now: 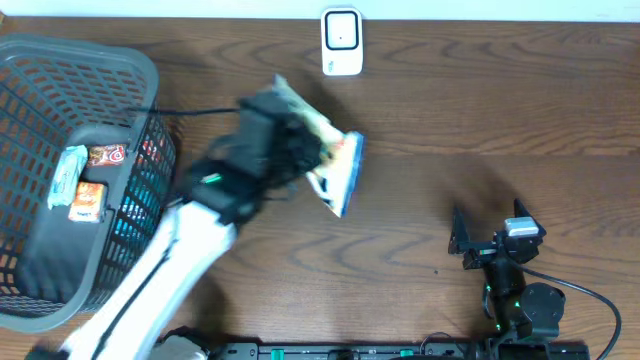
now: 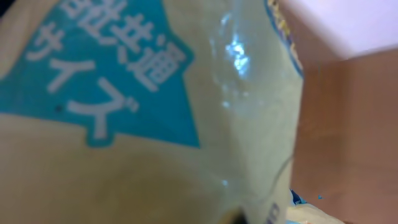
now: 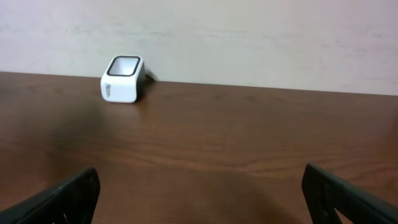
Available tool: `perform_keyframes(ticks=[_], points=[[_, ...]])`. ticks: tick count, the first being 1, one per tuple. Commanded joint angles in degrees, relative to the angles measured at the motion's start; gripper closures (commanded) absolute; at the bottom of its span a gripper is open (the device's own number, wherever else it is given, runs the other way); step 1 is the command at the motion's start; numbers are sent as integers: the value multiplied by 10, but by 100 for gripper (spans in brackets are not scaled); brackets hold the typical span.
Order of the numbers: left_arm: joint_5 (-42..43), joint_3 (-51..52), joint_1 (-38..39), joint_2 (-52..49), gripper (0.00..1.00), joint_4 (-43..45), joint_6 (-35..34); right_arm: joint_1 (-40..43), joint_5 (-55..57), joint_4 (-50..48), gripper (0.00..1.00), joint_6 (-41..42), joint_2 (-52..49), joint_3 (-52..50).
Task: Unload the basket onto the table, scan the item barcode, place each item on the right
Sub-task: 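Carry the snack bag to the scanner and hold it before it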
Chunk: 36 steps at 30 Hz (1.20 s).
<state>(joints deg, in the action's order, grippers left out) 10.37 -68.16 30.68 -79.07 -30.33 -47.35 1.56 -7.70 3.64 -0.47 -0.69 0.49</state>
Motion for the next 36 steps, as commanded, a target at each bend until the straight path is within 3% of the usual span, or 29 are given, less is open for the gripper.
perform_keyframes(ticks=[1,7,8,9,12,13,14,17,18,19,20,21,22,23,30,36], points=[[-78,-6,46,-79,92,0,19,-9,3,1,1,6,3,-2],[-82,-6,59,-210,92,-1,12,-9,3,1,1,6,3,-2],[-82,-6,59,-224,88,-1,12,-9,3,1,1,6,3,-2],[-80,-6,59,-241,70,-1,12,-9,3,1,1,6,3,-2],[-81,-8,59,-244,30,-2,13,-9,3,1,1,6,3,-2],[-81,-12,58,-240,10,-5,16,-9,3,1,1,6,3,-2],[-81,-19,56,-233,2,-10,23,-9,3,1,1,6,3,-2],[-96,-57,50,-193,2,-62,47,-9,3,1,1,6,3,-2],[-106,-64,50,-181,2,-76,47,-9,3,1,1,6,3,-2],[-117,-68,50,-168,12,-87,47,-9,3,1,1,6,3,-2],[-128,-69,50,-156,35,-92,47,-9,3,1,1,6,3,-2],[-138,-68,50,-141,67,-95,47,-9,3,1,1,6,3,-2],[-141,-68,50,-131,88,-95,47,-9,3,1,1,6,3,-2],[-141,-68,50,-124,93,-94,47,-9,3,1,1,6,3,-2],[-141,-66,50,-130,92,-60,44,-9,3,1,1,6,3,-2],[-138,-62,50,-209,93,-36,16,-9,3,1,1,6,3,-2]])
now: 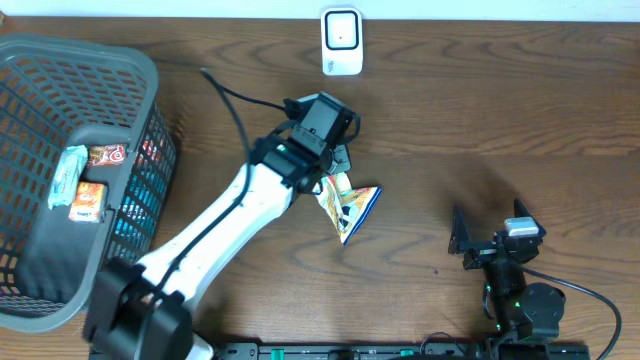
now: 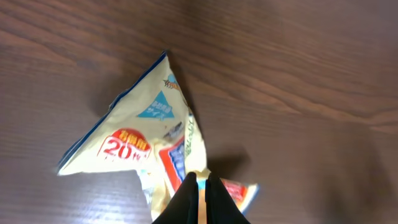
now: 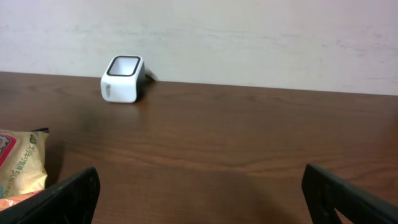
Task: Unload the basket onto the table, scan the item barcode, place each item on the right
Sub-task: 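Carry the snack bag to the scanner and hold it before it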
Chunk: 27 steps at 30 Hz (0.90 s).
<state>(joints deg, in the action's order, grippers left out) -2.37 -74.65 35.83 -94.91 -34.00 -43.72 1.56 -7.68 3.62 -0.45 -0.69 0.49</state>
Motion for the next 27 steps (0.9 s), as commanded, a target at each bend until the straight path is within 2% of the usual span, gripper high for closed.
perform_keyframes(ticks=[1,11,14,17,21,27], points=[[-4,3,-2,-70,93,-1,-25,-9,3,1,1,6,3,-2],[63,6,-3,-222,93,-21,-63,-9,3,1,1,6,3,-2],[80,6,-7,-225,93,-20,-63,-9,3,1,1,6,3,-2],[84,1,-7,-213,93,-22,-63,-9,3,1,1,6,3,-2],[69,-33,-9,-143,93,-50,-16,-9,3,1,1,6,3,-2],[52,-48,-4,-41,92,-95,-13,-9,3,1,1,6,3,-2]])
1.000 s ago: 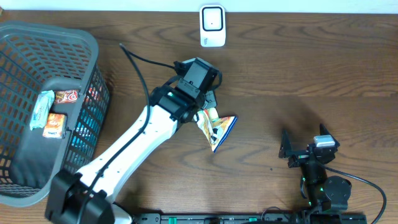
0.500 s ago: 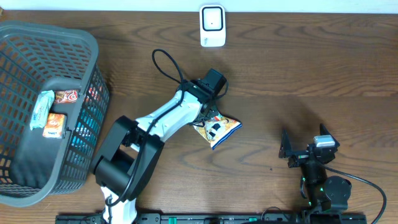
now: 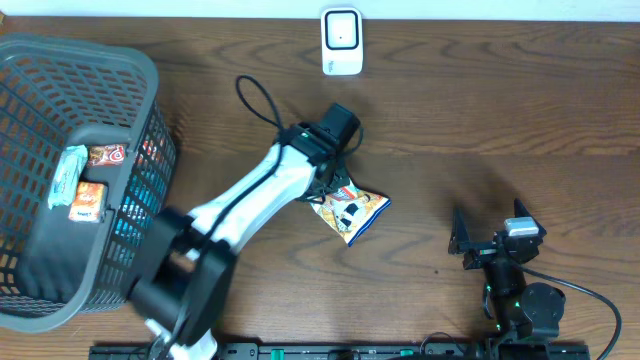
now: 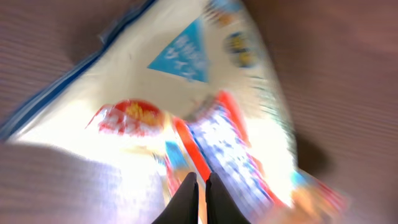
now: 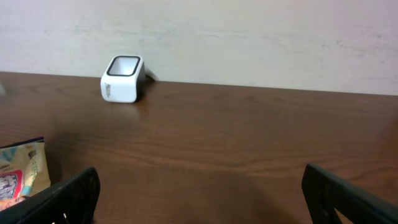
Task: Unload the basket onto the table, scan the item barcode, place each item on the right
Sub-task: 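Carry the snack bag to the scanner and hold it before it, then release the snack bag onto the table center with the left gripper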
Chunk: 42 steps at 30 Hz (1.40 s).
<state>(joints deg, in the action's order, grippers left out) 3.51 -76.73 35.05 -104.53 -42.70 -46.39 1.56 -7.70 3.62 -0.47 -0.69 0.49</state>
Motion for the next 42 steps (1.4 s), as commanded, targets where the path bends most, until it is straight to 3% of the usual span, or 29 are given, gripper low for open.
perform_keyframes(ticks=[1,7,14,17,23,28,32,34,39,42], points=[[0,-27,7,64,92,-8,14,-9,3,1,1,6,3,-2],[35,-8,33,51,92,21,14,-9,3,1,1,6,3,-2],[156,8,39,-39,92,26,-11,-9,3,1,1,6,3,-2],[214,8,39,-99,84,33,-17,-9,3,1,1,6,3,-2],[220,7,39,-150,88,25,-24,-9,3,1,1,6,3,-2],[215,-29,30,-103,89,16,3,-9,3,1,1,6,3,-2],[139,-92,19,-29,88,-34,43,-9,3,1,1,6,3,-2],[85,-131,12,10,83,-67,68,-9,3,1,1,6,3,-2],[-54,-220,-17,124,29,-138,130,-9,3,1,1,6,3,-2],[-150,-242,-52,191,14,-159,134,-9,3,1,1,6,3,-2]])
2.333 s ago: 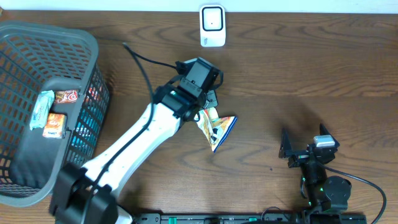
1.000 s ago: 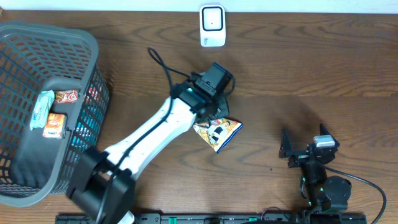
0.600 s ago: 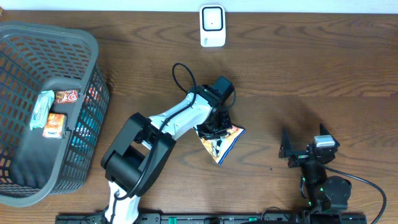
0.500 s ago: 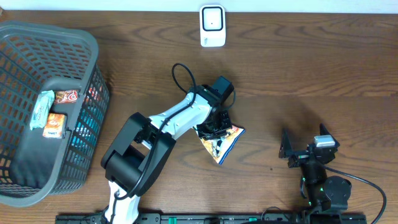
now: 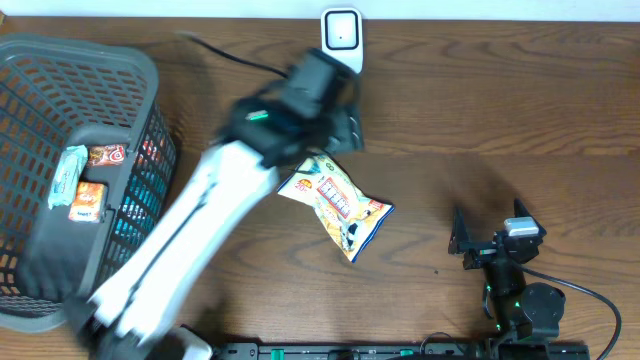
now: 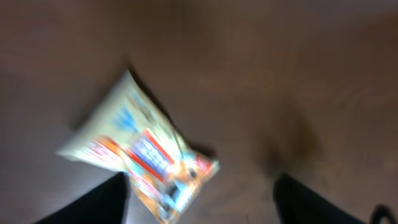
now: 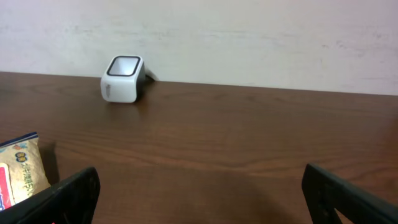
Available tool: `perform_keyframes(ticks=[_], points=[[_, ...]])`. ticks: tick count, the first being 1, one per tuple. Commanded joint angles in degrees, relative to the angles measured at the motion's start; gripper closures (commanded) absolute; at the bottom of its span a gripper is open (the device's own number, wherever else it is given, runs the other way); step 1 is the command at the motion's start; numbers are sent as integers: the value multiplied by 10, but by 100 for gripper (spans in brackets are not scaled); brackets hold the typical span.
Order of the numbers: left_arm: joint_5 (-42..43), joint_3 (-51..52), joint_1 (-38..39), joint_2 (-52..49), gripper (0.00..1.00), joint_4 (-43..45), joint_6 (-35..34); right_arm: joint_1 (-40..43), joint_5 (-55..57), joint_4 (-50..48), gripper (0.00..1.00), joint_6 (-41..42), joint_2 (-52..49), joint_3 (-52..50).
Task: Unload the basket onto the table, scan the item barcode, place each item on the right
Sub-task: 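Release the snack bag onto the table center with the left gripper, then reach the left gripper into the basket and grasp the orange box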
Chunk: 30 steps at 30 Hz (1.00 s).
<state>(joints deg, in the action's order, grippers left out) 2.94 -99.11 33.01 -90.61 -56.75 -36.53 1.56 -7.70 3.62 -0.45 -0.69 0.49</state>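
The snack bag (image 5: 335, 205) lies flat on the wooden table, printed face up, free of both grippers. In the left wrist view the bag (image 6: 143, 155) shows blurred below my left gripper (image 6: 199, 205), whose fingers stand wide apart and empty. Overhead, the left gripper (image 5: 340, 128) hovers between the bag and the white barcode scanner (image 5: 341, 40) at the table's back edge. My right gripper (image 7: 202, 196) rests open at the front right, facing the scanner (image 7: 123, 79), with a corner of the bag (image 7: 22, 174) at its left.
A dark mesh basket (image 5: 150, 80) with several more packets stands at the left. The right arm's base and cable (image 5: 520, 300) sit at the front right. A pale wall runs behind the table.
My left gripper was shut on the bag low over the table. Now it is open and higher up, nearer the scanner, and the bag lies released and flat on the table.
At first my left gripper held the bag up between basket and scanner. Then it had the bag down at mid-table, still pinched, and the bag had tilted flatter a moment later. Now the bag lies let go, face up. The right arm stayed still.
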Motion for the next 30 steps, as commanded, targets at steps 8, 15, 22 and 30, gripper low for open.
perform_keyframes(ticks=[8,15,22,30], points=[[-262,-20,-263,183,1,-56,0,-9,3,1,1,6,3,-2],[-130,4,-509,149,1,-167,-49,-9,3,1,1,6,3,-2],[-48,34,-624,28,1,-216,-7,-9,3,1,1,6,3,-2],[-48,52,-623,-106,2,-200,94,-9,3,1,1,6,3,-2]])
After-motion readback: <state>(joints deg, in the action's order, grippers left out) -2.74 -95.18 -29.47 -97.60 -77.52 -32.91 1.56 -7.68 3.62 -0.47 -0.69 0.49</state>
